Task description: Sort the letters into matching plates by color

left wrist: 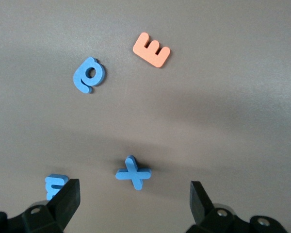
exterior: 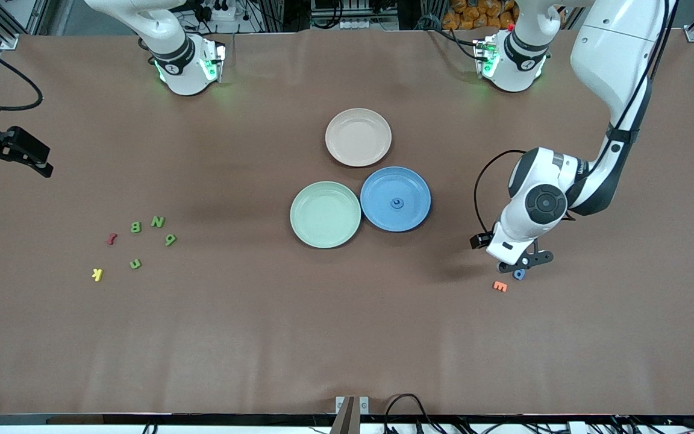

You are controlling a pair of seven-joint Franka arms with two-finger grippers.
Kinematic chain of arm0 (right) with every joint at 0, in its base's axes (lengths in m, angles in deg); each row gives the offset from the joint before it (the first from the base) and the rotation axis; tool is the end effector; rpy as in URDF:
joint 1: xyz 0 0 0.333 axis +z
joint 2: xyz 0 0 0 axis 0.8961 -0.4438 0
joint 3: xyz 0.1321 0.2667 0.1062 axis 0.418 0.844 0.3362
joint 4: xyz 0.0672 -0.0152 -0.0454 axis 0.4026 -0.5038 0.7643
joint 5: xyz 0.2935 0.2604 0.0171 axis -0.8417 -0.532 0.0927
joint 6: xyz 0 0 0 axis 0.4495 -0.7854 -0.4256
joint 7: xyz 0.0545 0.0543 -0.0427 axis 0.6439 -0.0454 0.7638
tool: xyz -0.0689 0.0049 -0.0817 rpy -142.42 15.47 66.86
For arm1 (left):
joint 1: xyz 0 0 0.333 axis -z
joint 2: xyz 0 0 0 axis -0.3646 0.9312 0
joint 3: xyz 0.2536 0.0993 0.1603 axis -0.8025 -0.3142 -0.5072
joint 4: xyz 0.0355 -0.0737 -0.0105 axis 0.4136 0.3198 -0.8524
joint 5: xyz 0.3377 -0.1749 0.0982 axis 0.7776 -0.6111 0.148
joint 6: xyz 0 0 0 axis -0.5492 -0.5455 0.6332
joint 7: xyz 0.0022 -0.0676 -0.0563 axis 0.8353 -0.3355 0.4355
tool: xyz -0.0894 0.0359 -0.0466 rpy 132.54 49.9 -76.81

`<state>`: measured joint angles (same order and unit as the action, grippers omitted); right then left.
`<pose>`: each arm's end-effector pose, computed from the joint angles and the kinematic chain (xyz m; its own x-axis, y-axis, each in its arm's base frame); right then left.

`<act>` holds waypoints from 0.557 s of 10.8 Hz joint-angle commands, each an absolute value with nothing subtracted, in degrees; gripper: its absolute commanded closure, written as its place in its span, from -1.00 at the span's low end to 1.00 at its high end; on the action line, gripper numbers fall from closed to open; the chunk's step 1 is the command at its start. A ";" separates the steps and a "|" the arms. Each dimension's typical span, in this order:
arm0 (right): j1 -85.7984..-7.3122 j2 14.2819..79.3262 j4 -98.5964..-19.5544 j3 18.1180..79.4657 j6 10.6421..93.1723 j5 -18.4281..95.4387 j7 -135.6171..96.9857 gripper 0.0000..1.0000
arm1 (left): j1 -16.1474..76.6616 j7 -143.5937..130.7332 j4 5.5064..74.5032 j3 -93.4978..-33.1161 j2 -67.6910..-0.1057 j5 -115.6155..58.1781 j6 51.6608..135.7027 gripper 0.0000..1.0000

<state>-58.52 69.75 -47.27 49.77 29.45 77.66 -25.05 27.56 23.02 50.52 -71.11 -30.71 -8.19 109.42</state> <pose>0.5636 0.0027 0.6487 0.9956 0.0012 0.0935 -0.0024 -0.9993 0.0384 0.5928 -0.1685 0.2240 0.9760 0.2113 -0.0522 0.2057 -0.9740 -0.0954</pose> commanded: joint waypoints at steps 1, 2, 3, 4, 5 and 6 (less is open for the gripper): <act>-58.38 69.83 -47.33 49.85 29.10 78.25 -25.67 -1.00 | 24.90 19.13 51.74 -70.65 -31.92 -6.72 110.11 -1.00; -58.38 69.83 -47.33 49.93 29.10 78.25 -25.67 -1.00 | 24.38 17.37 51.65 -70.73 -31.84 -6.54 110.11 -1.00; -58.38 69.83 -47.33 49.85 29.01 78.25 -25.67 -1.00 | 22.72 15.53 51.65 -70.65 -31.66 -6.37 110.11 -1.00; -58.38 69.83 -47.33 49.93 29.01 78.25 -25.67 -1.00 | 22.35 14.29 51.13 -70.73 -31.22 -5.85 110.37 -1.00; -58.47 69.83 -47.24 49.85 29.01 78.25 -25.67 -1.00 | 21.83 14.19 50.17 -70.82 -30.09 -5.41 111.51 -1.00; -58.47 69.92 -47.24 49.85 28.49 78.25 -25.67 -1.00 | 20.43 13.49 49.11 -70.82 -29.03 -4.36 112.39 -1.00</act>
